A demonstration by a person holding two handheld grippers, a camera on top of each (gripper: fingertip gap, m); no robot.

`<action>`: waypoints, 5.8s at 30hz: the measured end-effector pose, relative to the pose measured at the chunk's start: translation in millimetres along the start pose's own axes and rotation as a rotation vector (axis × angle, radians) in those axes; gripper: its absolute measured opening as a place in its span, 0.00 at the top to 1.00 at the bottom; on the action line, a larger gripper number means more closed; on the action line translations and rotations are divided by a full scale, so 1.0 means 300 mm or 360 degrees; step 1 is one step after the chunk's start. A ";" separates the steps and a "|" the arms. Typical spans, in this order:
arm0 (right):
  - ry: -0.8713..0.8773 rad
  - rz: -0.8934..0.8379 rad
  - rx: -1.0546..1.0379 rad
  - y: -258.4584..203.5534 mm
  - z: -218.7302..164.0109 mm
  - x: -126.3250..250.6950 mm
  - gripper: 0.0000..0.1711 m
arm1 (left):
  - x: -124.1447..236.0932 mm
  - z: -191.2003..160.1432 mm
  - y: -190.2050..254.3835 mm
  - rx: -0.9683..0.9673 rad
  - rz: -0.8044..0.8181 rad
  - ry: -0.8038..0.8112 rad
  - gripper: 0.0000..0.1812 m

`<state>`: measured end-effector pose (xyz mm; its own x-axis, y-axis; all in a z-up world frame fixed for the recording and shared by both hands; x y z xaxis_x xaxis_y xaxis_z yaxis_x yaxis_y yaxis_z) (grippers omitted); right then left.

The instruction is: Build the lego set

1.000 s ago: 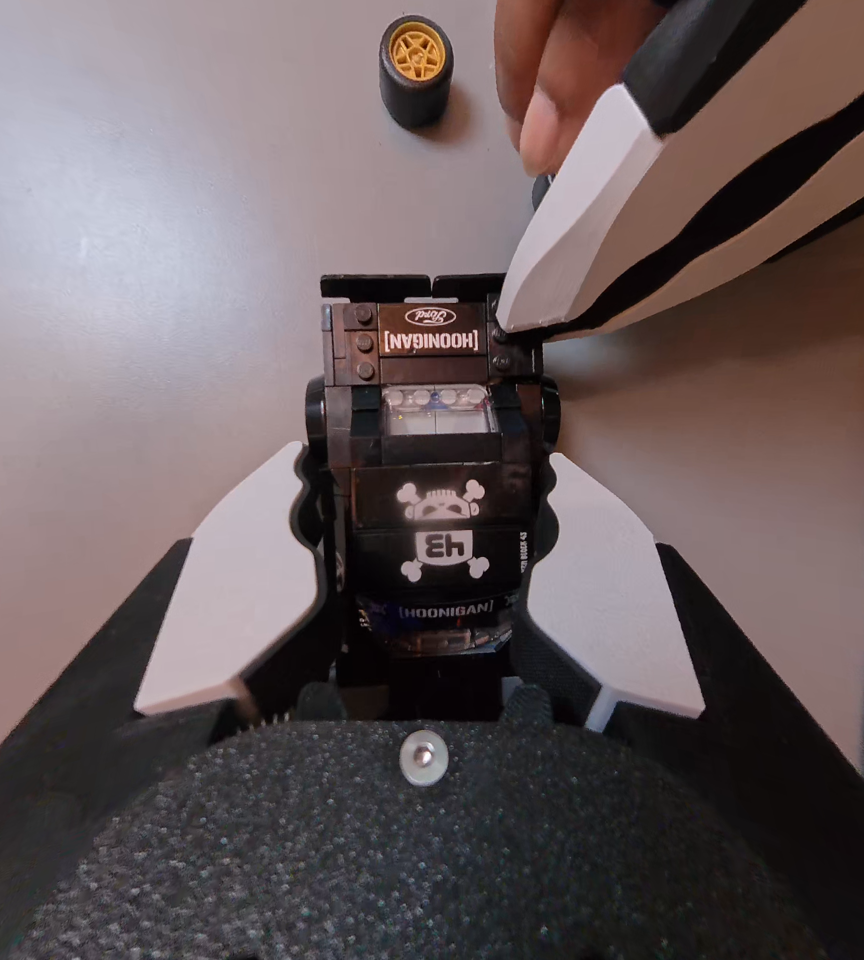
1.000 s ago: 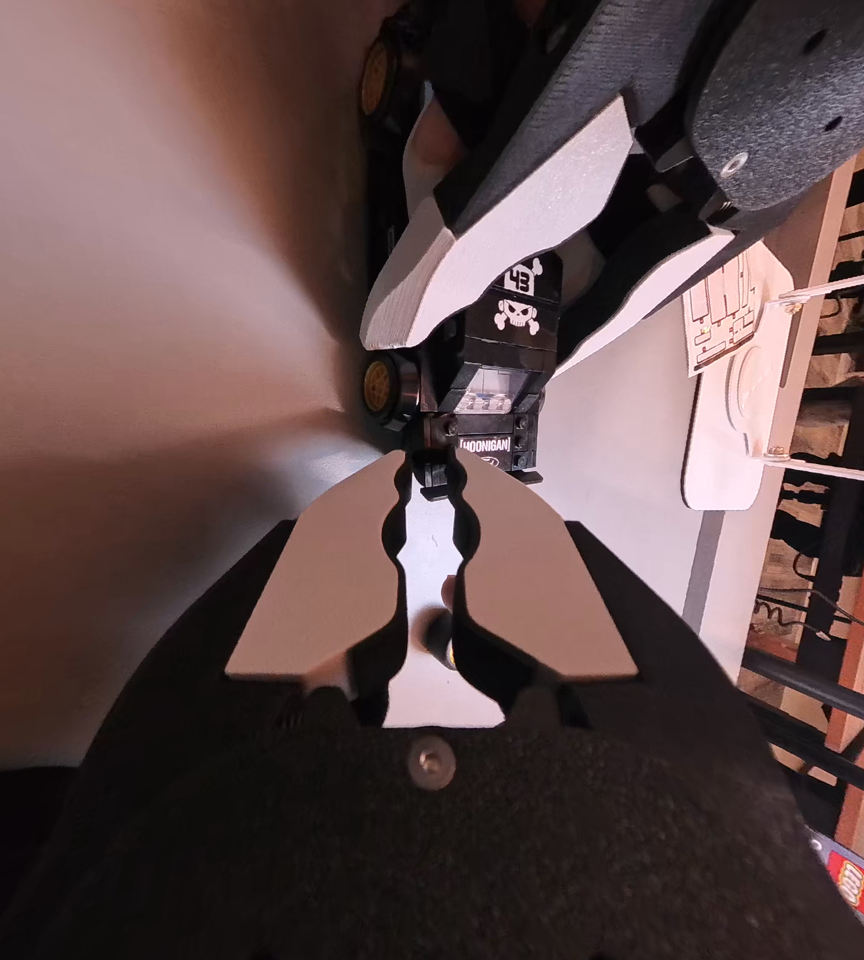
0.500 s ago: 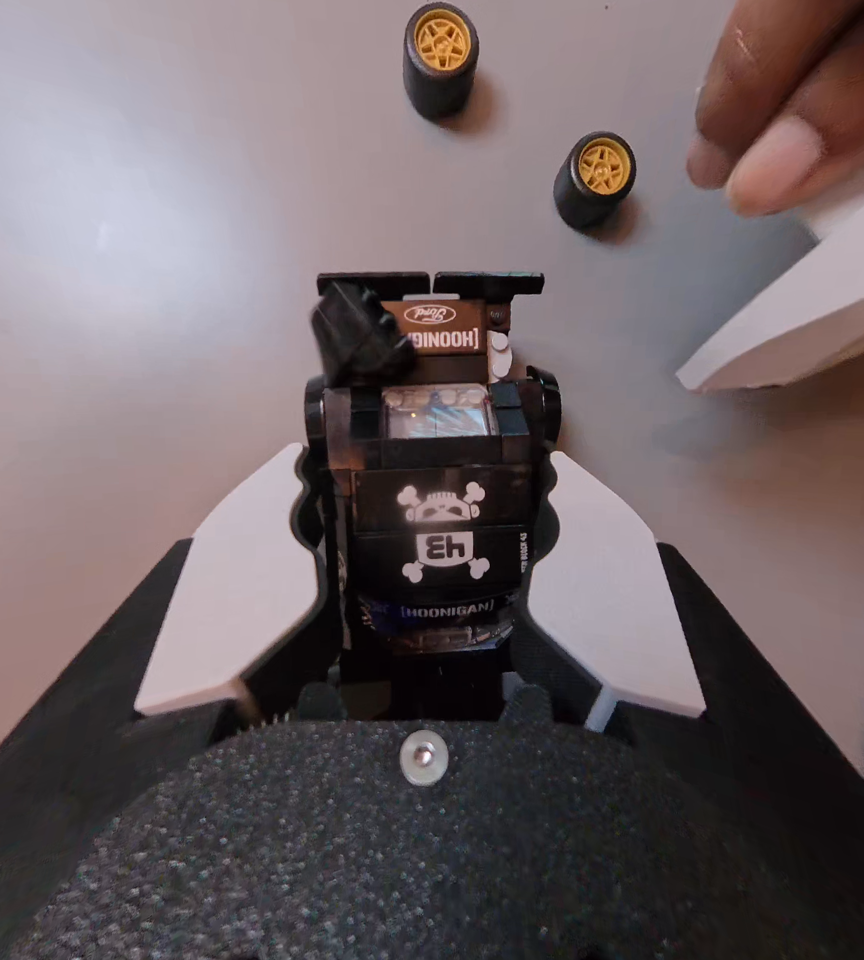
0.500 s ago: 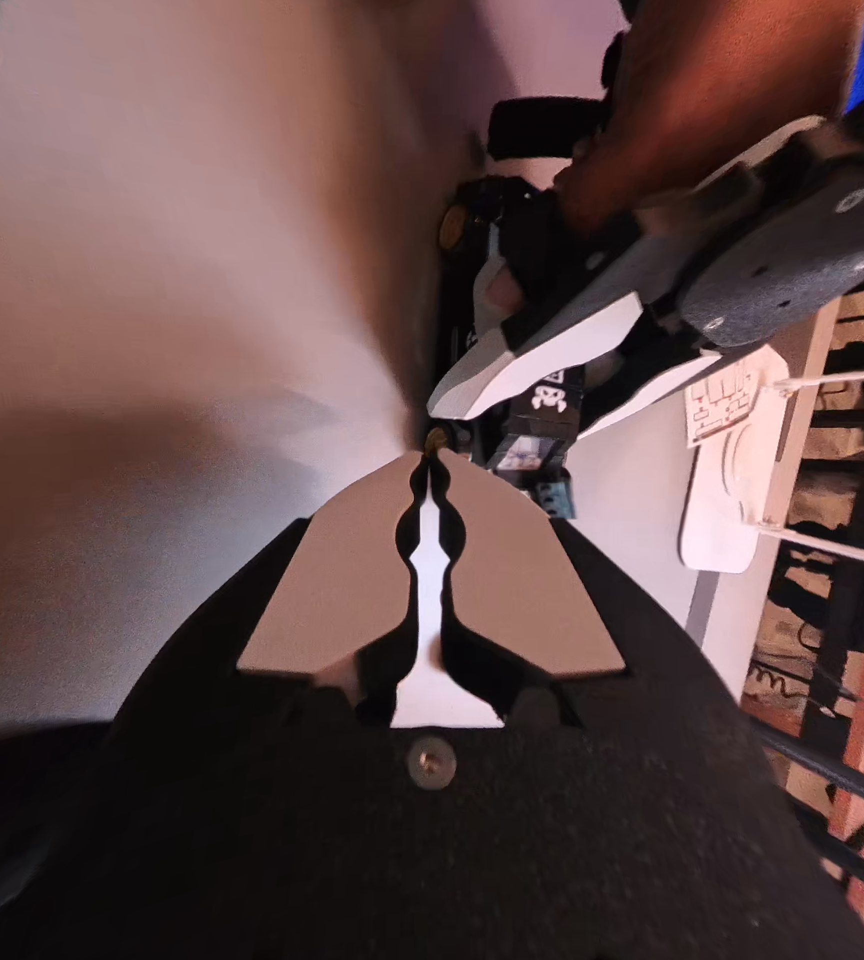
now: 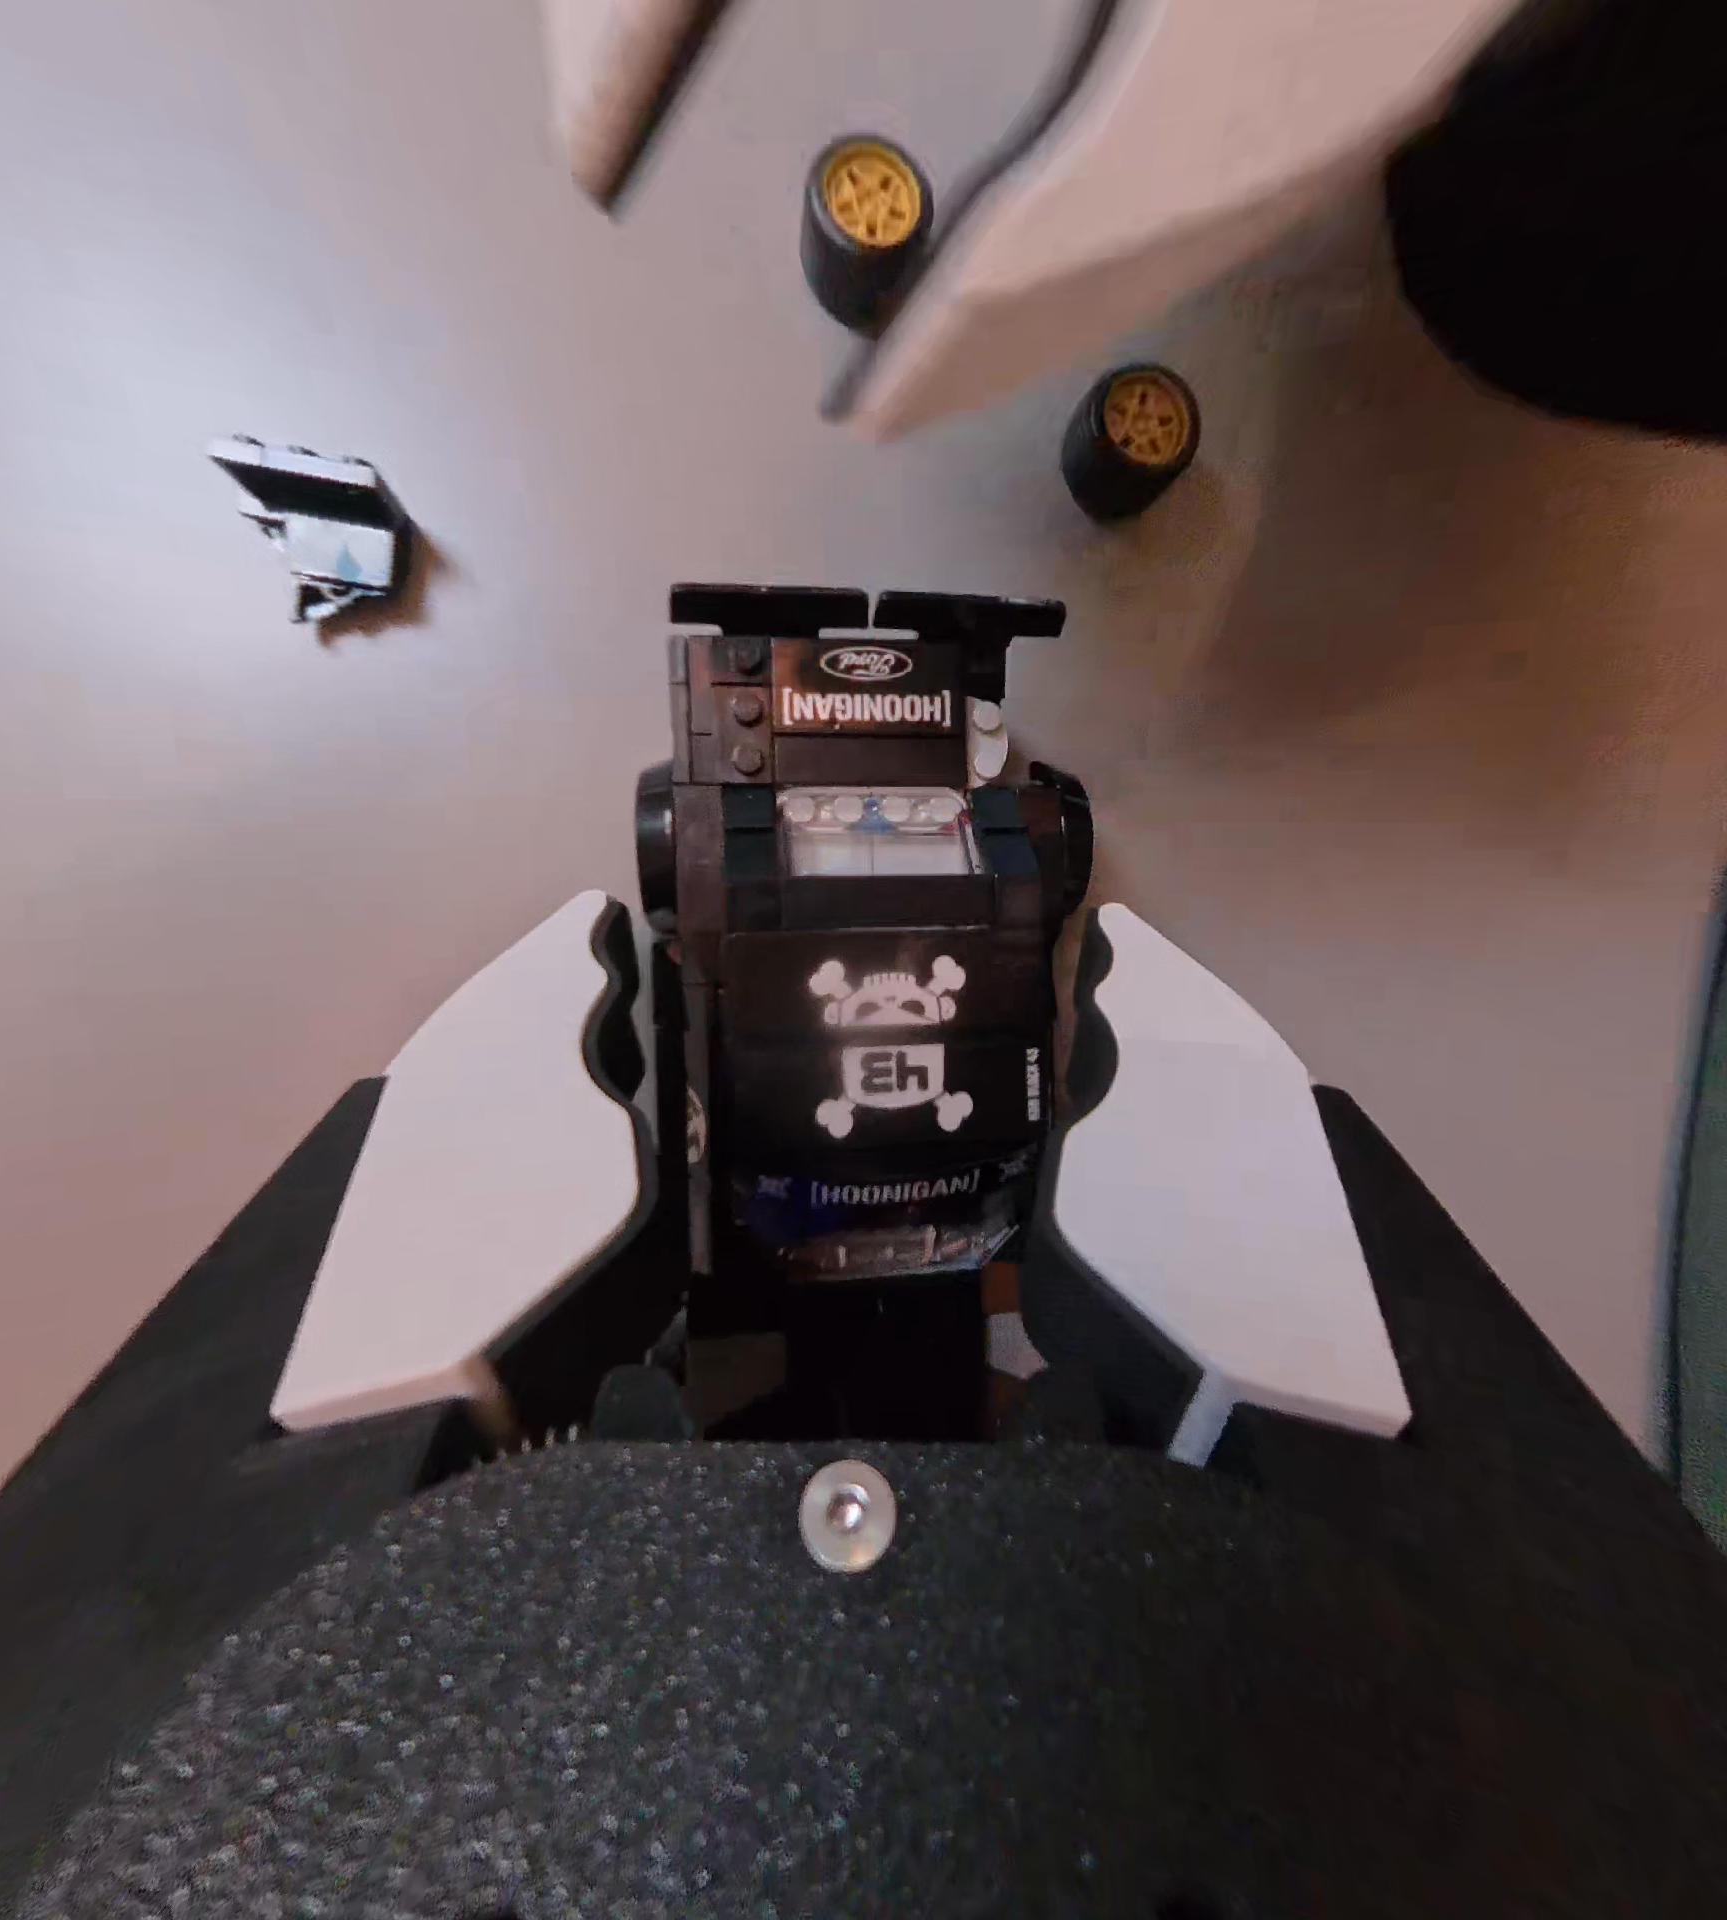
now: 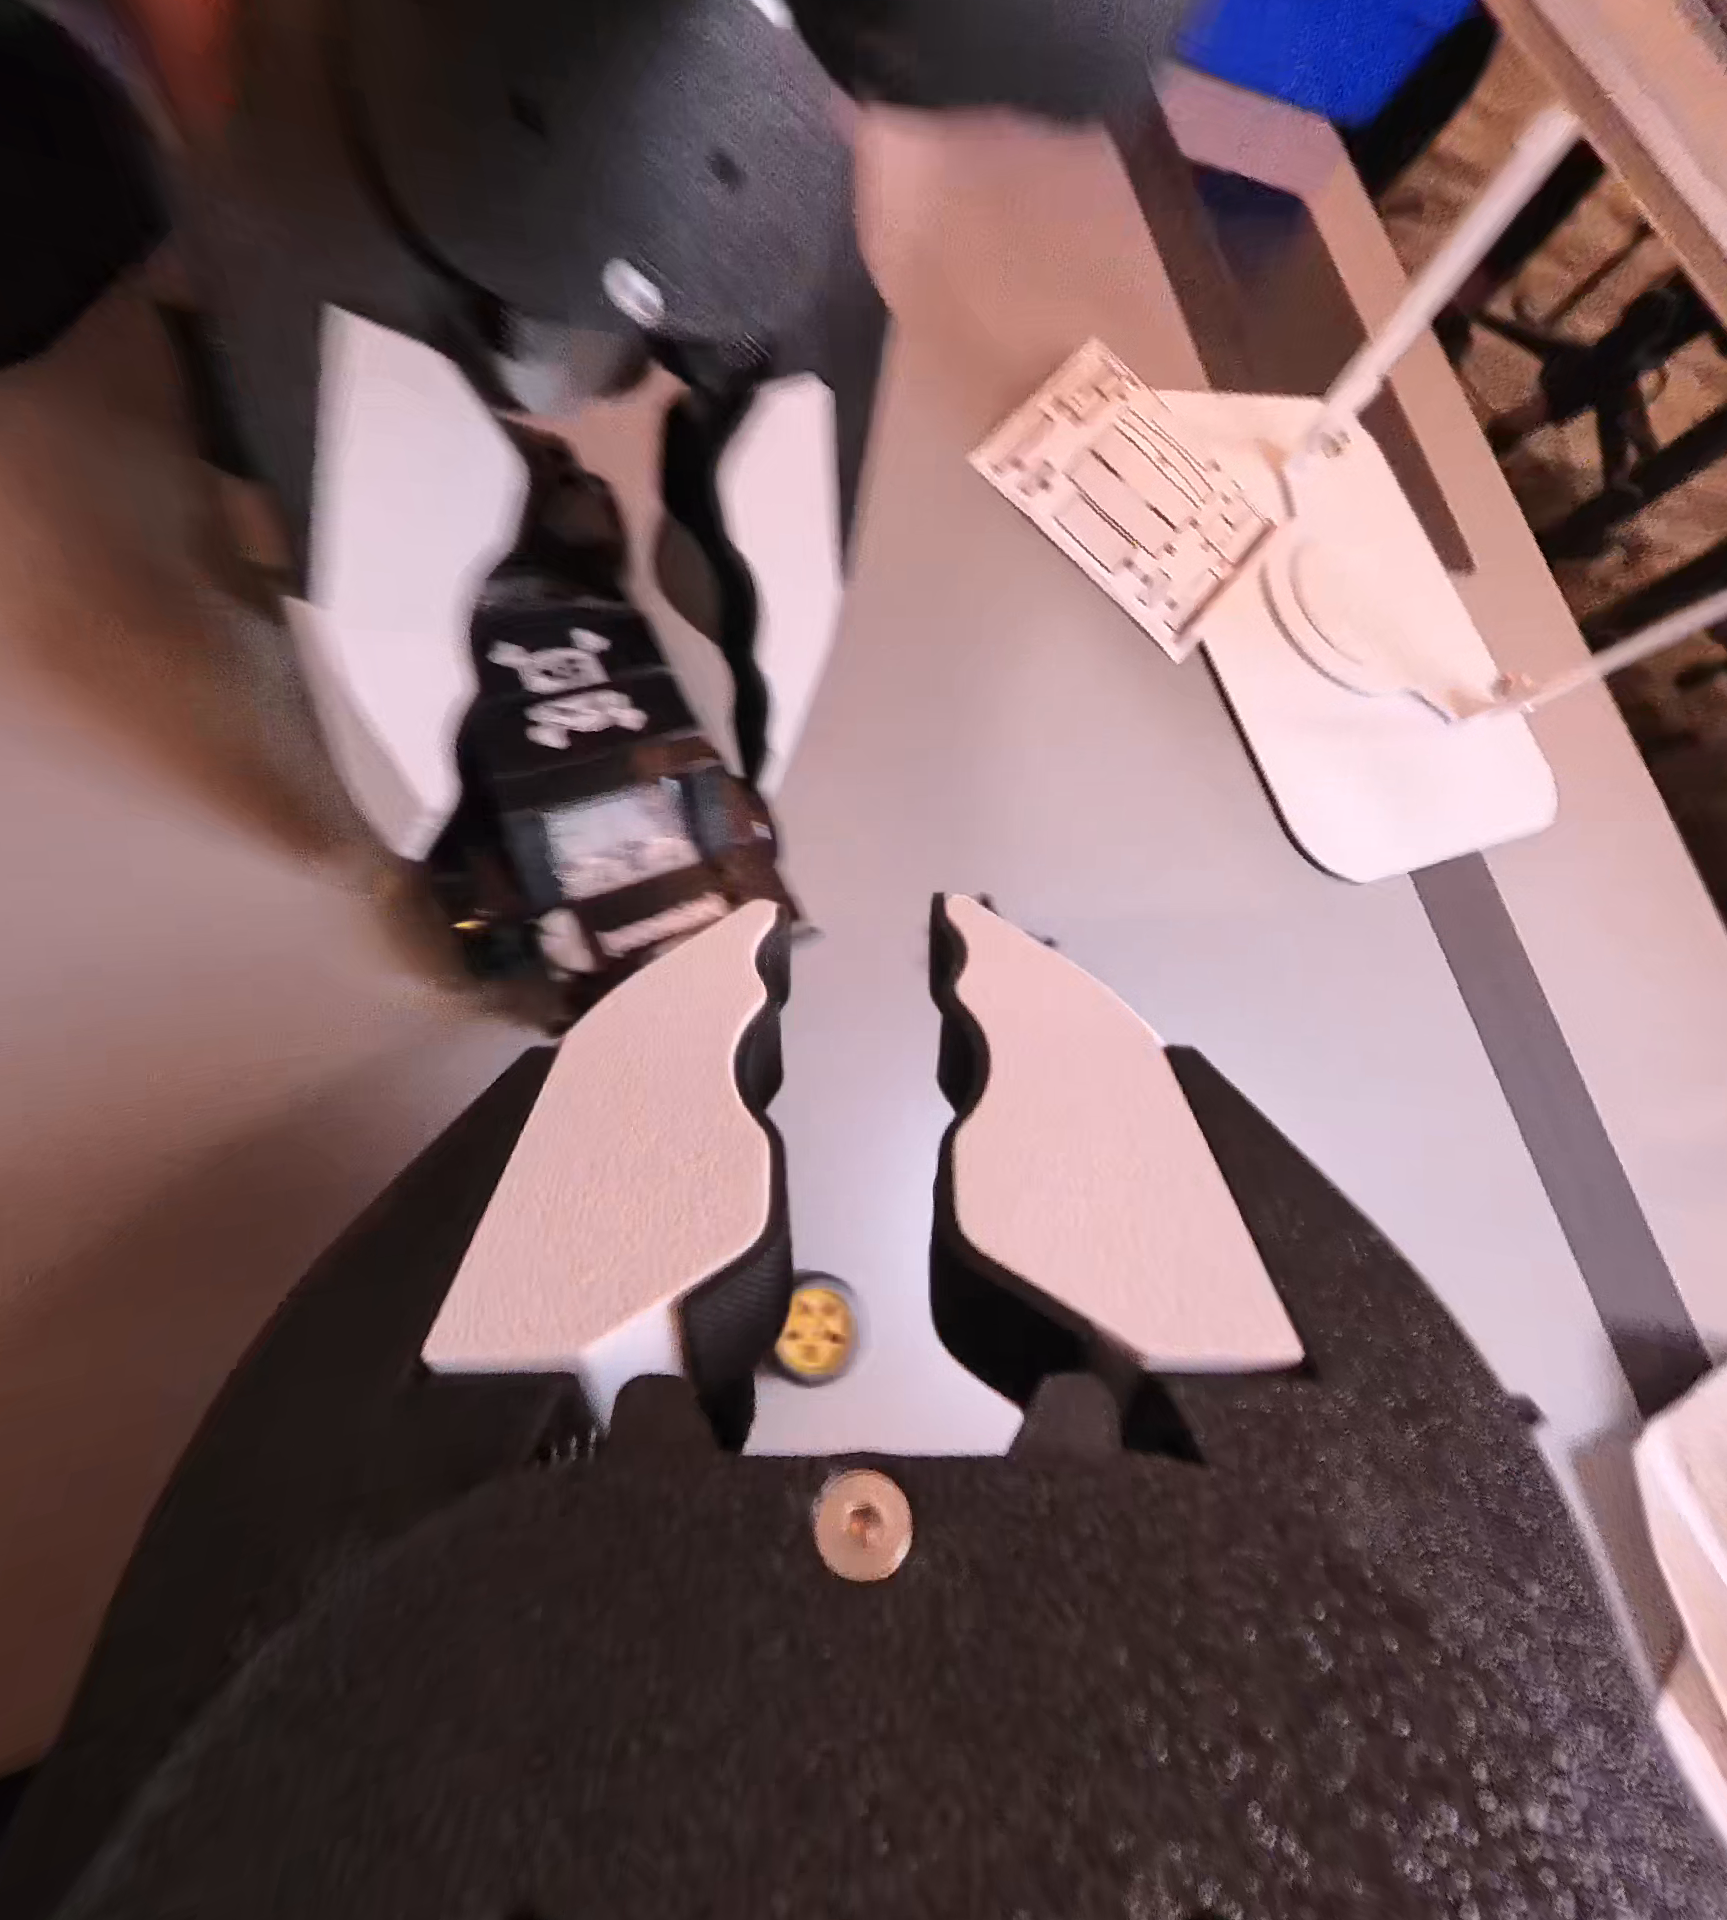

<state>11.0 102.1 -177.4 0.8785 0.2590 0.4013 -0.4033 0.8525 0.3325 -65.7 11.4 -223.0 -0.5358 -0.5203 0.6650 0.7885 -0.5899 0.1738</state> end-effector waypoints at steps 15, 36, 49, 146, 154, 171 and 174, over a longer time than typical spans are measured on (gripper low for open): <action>-0.0267 0.0322 -0.0091 0.140 -0.174 -0.196 0.84 | 0.126 0.028 -0.065 0.0130 0.0115 0.0406 0.59; 0.0367 -0.0259 0.1299 -0.159 0.245 0.115 0.84 | 0.193 0.226 0.127 0.0277 -0.0456 0.1152 0.92; 0.0522 -0.0226 -0.0511 -0.155 0.264 0.149 0.82 | 0.189 0.212 0.184 -0.0885 0.0682 0.0925 0.95; 0.0377 -0.0050 0.0217 -0.204 0.064 0.055 0.87 | 0.135 0.099 0.126 -0.0795 0.0223 0.0888 0.89; 0.0151 -0.0194 0.0472 -0.193 -0.022 0.019 0.87 | 0.109 0.022 0.047 -0.0415 0.0203 0.0545 0.70; 0.0127 -0.0231 0.0574 -0.207 -0.028 0.017 0.87 | 0.051 -0.042 0.045 -0.0291 0.0140 0.0281 0.64; 0.0133 -0.0235 0.0596 -0.211 -0.025 0.018 0.87 | 0.060 -0.048 0.045 -0.0317 0.0114 0.0264 0.66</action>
<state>43.1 53.1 -202.8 0.9456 0.1951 0.2604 -0.3228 0.6630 0.6755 -68.9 -14.9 -219.3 -0.5361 -0.6495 0.5392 0.7599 -0.6494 -0.0266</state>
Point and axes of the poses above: each gripper's, where its closed fingertips meet, x back along the fingers, z out of its top, y = z × x across the jaws, the point moved 6 cm from there along x, back along the fingers, and after that the axes turned 14 degrees about y, right-handed, at the moved point
